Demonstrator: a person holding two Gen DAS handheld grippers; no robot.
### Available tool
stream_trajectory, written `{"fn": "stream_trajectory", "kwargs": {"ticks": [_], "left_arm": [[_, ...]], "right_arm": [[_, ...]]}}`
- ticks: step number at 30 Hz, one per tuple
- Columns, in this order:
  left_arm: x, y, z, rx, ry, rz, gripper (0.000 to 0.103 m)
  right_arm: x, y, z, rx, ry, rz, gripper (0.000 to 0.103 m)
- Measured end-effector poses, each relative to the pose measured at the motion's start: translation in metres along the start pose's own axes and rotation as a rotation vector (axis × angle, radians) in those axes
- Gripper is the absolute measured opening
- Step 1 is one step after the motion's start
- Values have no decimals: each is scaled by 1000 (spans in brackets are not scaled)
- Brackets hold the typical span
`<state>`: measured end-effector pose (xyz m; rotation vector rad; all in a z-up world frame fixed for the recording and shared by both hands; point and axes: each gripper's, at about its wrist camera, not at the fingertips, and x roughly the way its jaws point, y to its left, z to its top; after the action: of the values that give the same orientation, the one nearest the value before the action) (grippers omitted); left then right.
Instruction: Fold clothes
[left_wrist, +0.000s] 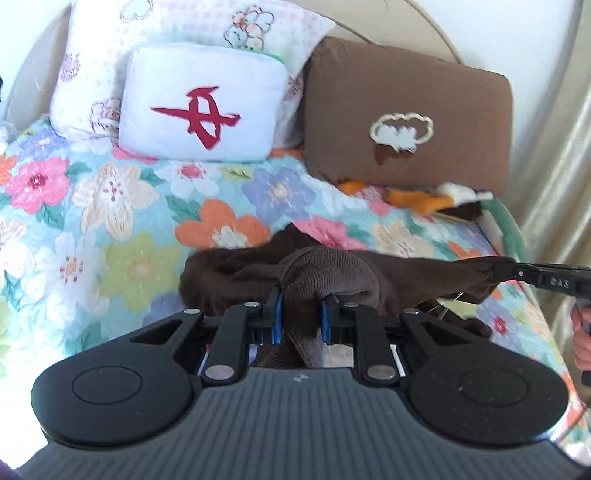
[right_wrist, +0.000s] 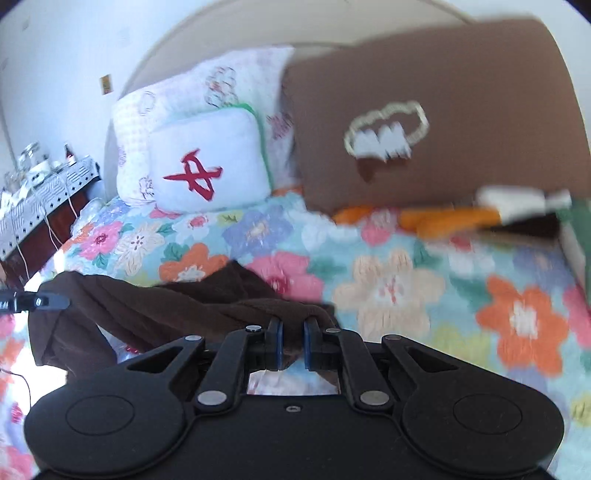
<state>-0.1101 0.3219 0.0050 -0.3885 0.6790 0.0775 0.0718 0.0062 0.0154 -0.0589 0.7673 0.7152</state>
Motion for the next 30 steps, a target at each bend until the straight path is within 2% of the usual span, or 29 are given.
{"fn": "stream_trajectory", "kwargs": {"ticks": [4, 8, 11, 12, 16, 20, 22, 24, 26, 28, 30], "left_arm": [[-9, 7, -36, 41, 133, 19, 18], [-12, 11, -69, 94, 242, 51, 18], [-12, 13, -79, 91, 268, 47, 18], [-10, 13, -82, 103, 274, 47, 19], [13, 9, -92, 142, 348, 83, 19], [21, 6, -98, 158, 385, 93, 21], [18, 5, -98, 166, 392, 90, 25], [12, 6, -96, 162, 399, 73, 41], [2, 4, -92, 173, 396, 51, 47], [-10, 1, -87, 192, 380, 35, 50], [-25, -4, -80, 212, 344, 28, 56]], "right_arm": [[-5, -14, -41, 108, 137, 84, 11], [-7, -3, -87, 45, 239, 139, 11], [-9, 3, -110, 57, 270, 196, 11], [-7, 5, -116, 46, 280, 198, 11], [20, 9, -134, -32, 370, 98, 11], [26, 12, -138, -65, 376, 77, 12], [22, 15, -138, -90, 372, 74, 12], [20, 17, -138, -100, 372, 65, 17], [14, 18, -136, -93, 367, 54, 20], [8, 18, -132, -83, 361, 43, 33], [-4, 21, -126, -102, 326, 44, 36]]}}
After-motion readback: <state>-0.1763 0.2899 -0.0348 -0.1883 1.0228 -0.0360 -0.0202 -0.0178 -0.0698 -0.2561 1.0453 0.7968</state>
